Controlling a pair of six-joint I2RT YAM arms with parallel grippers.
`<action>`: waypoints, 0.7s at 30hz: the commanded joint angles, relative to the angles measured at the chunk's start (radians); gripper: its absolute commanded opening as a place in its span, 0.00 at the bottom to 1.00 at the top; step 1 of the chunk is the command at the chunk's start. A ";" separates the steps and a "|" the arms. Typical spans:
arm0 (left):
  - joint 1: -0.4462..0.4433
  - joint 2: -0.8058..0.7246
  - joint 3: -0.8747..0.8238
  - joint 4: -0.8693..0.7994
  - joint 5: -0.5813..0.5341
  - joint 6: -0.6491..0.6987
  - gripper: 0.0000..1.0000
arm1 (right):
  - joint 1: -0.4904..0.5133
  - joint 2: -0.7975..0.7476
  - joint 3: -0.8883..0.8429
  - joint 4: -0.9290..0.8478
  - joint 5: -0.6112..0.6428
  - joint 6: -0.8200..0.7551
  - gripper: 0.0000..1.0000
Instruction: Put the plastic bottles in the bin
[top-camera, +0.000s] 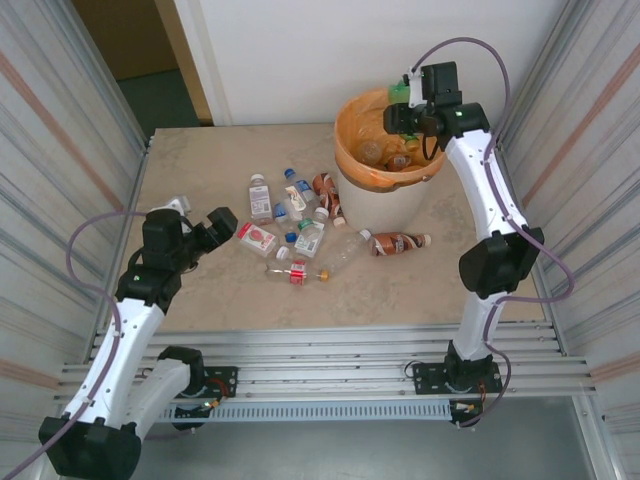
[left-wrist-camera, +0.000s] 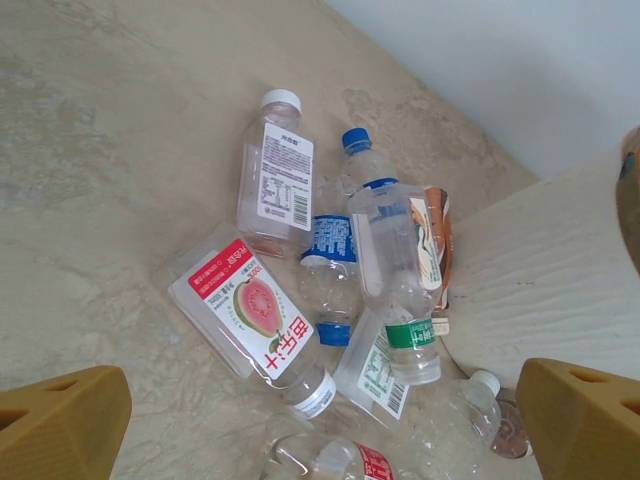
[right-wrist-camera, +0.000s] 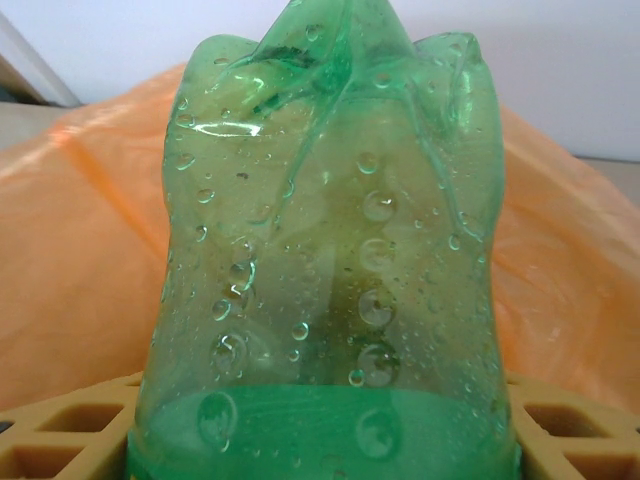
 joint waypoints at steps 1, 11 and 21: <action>0.007 0.008 -0.014 -0.025 -0.029 -0.023 0.99 | -0.014 0.015 0.025 -0.011 -0.004 -0.022 0.54; 0.011 0.034 -0.030 -0.023 -0.027 -0.038 0.99 | -0.023 0.013 0.011 -0.011 0.027 -0.027 0.83; 0.011 0.077 -0.061 -0.012 0.011 -0.066 0.98 | -0.016 -0.101 -0.050 0.024 -0.008 -0.002 0.91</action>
